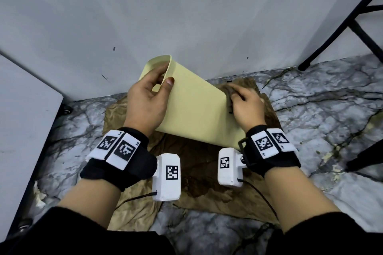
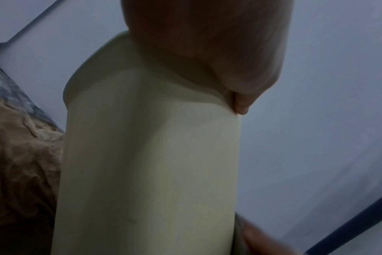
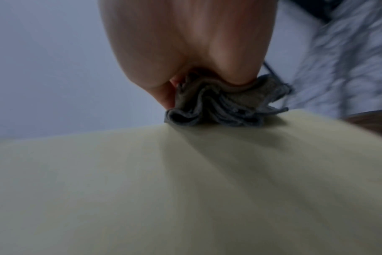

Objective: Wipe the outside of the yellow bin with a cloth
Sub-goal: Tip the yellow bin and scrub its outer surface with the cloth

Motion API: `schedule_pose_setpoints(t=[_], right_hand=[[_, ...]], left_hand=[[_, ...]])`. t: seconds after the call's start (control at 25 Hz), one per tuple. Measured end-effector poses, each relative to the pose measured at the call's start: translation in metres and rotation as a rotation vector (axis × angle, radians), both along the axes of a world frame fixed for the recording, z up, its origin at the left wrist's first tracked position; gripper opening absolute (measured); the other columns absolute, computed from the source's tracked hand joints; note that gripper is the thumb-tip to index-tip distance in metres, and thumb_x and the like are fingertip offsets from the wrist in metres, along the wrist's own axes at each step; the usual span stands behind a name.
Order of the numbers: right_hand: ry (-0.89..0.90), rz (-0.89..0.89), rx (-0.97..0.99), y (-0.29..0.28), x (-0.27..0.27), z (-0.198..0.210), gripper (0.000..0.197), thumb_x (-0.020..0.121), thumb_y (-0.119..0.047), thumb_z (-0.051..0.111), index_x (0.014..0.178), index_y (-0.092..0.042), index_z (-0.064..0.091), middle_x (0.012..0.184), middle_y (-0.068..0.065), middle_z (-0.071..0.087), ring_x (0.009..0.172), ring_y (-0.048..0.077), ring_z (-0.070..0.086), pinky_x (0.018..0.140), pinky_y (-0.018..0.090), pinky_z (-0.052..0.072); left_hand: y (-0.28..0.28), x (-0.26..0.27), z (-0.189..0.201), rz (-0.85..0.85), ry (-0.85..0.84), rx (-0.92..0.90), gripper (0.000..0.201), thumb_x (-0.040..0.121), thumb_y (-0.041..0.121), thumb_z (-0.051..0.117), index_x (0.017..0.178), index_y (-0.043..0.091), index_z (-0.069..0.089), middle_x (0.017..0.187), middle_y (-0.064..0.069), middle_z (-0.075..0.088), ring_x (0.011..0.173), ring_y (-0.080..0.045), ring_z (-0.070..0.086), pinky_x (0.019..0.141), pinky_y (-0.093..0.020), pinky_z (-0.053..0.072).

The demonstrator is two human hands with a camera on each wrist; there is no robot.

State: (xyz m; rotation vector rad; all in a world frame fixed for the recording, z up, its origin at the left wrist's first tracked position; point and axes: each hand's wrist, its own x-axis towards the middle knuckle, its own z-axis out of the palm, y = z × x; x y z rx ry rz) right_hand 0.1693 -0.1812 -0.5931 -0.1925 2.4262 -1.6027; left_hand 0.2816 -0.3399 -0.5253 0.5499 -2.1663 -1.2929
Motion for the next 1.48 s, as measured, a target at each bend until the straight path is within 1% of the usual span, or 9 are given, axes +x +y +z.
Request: schedule_pose_setpoints(t=[0.2, 0.4, 0.6, 0.84, 0.92, 1.08, 1.24, 1.32, 1.48], right_hand=[[0.196, 0.213, -0.143, -0.049, 0.024, 0.056, 0.032, 0.091, -0.020, 0.045, 0.118, -0.034, 0.057, 0.118, 0.001, 0.054, 0.115, 0.024, 0.041, 0.094, 0.020, 0.022], [0.110, 0.153, -0.252, -0.032, 0.014, 0.029, 0.032, 0.087, -0.019, 0.048, 0.113, -0.034, 0.061, 0.106, -0.005, 0.054, 0.118, 0.029, 0.046, 0.108, 0.043, 0.033], [-0.051, 0.012, -0.101, 0.010, -0.003, -0.021, 0.031, 0.087, -0.022, 0.047, 0.111, -0.037, 0.061, 0.120, 0.000, 0.055, 0.121, 0.031, 0.043, 0.110, 0.046, 0.031], [-0.219, -0.090, -0.021, 0.040, -0.004, -0.057, 0.026, 0.078, -0.039, 0.046, 0.085, -0.060, 0.060, 0.126, 0.000, 0.057, 0.124, 0.030, 0.042, 0.109, 0.048, 0.033], [-0.220, -0.082, -0.047, 0.036, 0.001, -0.043, 0.026, 0.080, -0.035, 0.047, 0.082, -0.056, 0.062, 0.124, -0.001, 0.057, 0.122, 0.030, 0.043, 0.107, 0.048, 0.035], [-0.092, -0.007, -0.164, 0.012, 0.009, 0.006, 0.029, 0.087, -0.019, 0.047, 0.103, -0.036, 0.065, 0.121, 0.000, 0.057, 0.119, 0.024, 0.047, 0.108, 0.045, 0.035], [-0.012, 0.081, -0.324, -0.010, 0.016, 0.053, 0.029, 0.085, -0.019, 0.049, 0.105, -0.032, 0.065, 0.114, -0.004, 0.058, 0.114, 0.016, 0.054, 0.106, 0.043, 0.040], [-0.036, 0.087, -0.375, -0.012, 0.017, 0.068, 0.028, 0.086, -0.018, 0.049, 0.107, -0.030, 0.064, 0.117, 0.001, 0.060, 0.112, 0.018, 0.057, 0.103, 0.041, 0.043], [-0.059, 0.072, -0.409, 0.000, 0.017, 0.084, 0.029, 0.092, -0.011, 0.045, 0.116, -0.019, 0.060, 0.112, -0.004, 0.063, 0.104, 0.009, 0.059, 0.090, 0.020, 0.046]], left_hand=[[0.004, -0.003, 0.000, 0.013, -0.009, -0.022, 0.032, 0.078, 0.033, 0.054, 0.109, 0.040, 0.052, 0.088, 0.013, 0.059, 0.056, 0.005, 0.049, 0.061, -0.011, 0.042], [0.004, -0.003, 0.002, -0.044, -0.005, 0.021, 0.029, 0.086, 0.020, 0.057, 0.113, 0.032, 0.053, 0.090, 0.004, 0.058, 0.060, 0.011, 0.053, 0.062, -0.006, 0.044], [0.002, 0.000, 0.005, -0.034, -0.029, 0.005, 0.028, 0.089, 0.018, 0.055, 0.110, 0.036, 0.052, 0.094, 0.005, 0.059, 0.062, 0.016, 0.053, 0.065, -0.002, 0.043], [0.014, -0.001, 0.009, 0.001, -0.014, 0.021, 0.027, 0.085, 0.018, 0.061, 0.103, 0.037, 0.057, 0.077, 0.016, 0.059, 0.058, 0.011, 0.053, 0.061, -0.002, 0.041], [0.016, -0.001, 0.010, -0.008, -0.021, 0.012, 0.026, 0.084, 0.018, 0.061, 0.102, 0.037, 0.057, 0.076, 0.017, 0.058, 0.052, 0.008, 0.052, 0.058, -0.002, 0.039], [0.025, -0.004, 0.015, -0.116, -0.063, -0.014, 0.028, 0.083, 0.019, 0.063, 0.098, 0.041, 0.057, 0.074, 0.016, 0.057, 0.046, -0.004, 0.044, 0.052, -0.004, 0.036], [0.031, -0.007, 0.019, -0.195, -0.080, -0.027, 0.034, 0.083, 0.018, 0.063, 0.088, 0.051, 0.055, 0.065, 0.017, 0.057, 0.043, -0.013, 0.038, 0.044, -0.010, 0.031], [0.034, -0.009, 0.018, -0.240, -0.078, -0.028, 0.030, 0.083, 0.017, 0.062, 0.093, 0.046, 0.060, 0.063, 0.021, 0.058, 0.038, -0.007, 0.034, 0.041, -0.009, 0.028], [0.042, -0.010, 0.018, -0.352, -0.115, -0.062, 0.026, 0.083, 0.016, 0.063, 0.107, 0.025, 0.065, 0.070, 0.017, 0.057, 0.034, -0.003, 0.034, 0.043, -0.006, 0.026]])
